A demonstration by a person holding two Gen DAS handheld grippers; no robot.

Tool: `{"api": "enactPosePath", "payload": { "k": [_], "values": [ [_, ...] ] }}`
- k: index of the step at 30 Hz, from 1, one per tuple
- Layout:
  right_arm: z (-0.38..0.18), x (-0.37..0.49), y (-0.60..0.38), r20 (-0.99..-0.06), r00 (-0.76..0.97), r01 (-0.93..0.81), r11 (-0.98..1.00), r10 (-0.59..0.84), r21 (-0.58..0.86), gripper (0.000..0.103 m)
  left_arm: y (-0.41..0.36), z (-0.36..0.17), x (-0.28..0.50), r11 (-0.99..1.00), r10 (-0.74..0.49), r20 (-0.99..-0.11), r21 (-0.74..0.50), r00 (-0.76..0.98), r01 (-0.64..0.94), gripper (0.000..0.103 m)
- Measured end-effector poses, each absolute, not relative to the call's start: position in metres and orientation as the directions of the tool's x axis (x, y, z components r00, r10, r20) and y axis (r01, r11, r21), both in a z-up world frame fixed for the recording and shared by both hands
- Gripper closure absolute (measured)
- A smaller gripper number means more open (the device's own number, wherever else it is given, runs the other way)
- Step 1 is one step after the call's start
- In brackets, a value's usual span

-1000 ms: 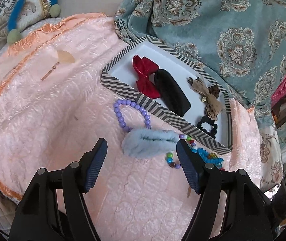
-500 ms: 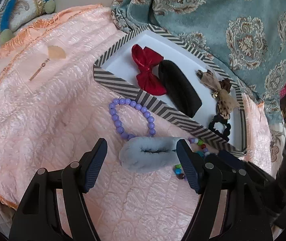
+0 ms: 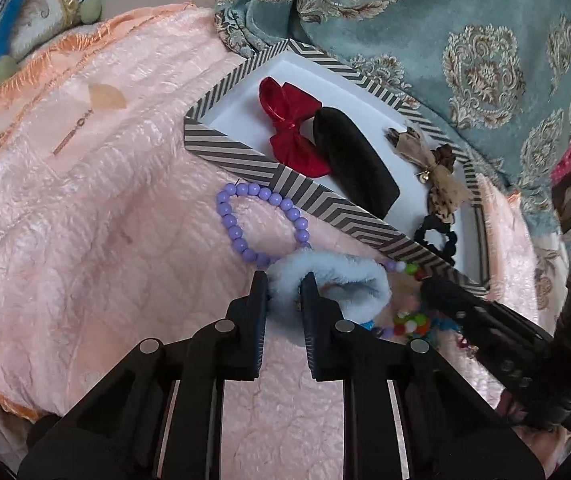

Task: Organize jewelry
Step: 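Grasp the multicolour bead bracelet with the right gripper while the left gripper holds the scrunchie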

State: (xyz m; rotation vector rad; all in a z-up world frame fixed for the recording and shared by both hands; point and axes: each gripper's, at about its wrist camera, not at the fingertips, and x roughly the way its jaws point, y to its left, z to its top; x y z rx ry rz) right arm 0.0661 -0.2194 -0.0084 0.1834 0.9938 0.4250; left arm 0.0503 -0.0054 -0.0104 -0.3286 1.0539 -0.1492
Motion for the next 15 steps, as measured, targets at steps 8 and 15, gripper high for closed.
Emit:
{"api": "enactPosePath", "payload": {
  "k": [8, 15],
  "values": [
    [0.036, 0.040, -0.231, -0.695, 0.539, -0.292, 0.880, 0.475, 0.375, 0.093, 0.000, 0.023, 0.037, 0.940, -0.279, -0.790, -0.341, 0.546, -0.012, 0.090],
    [0.071, 0.027, -0.247, -0.638, 0.583, -0.301, 0.864, 0.502, 0.405, 0.094, -0.003, 0.046, 0.031, 0.942, -0.276, -0.764, -0.336, 0.583, 0.007, 0.090]
  ]
}}
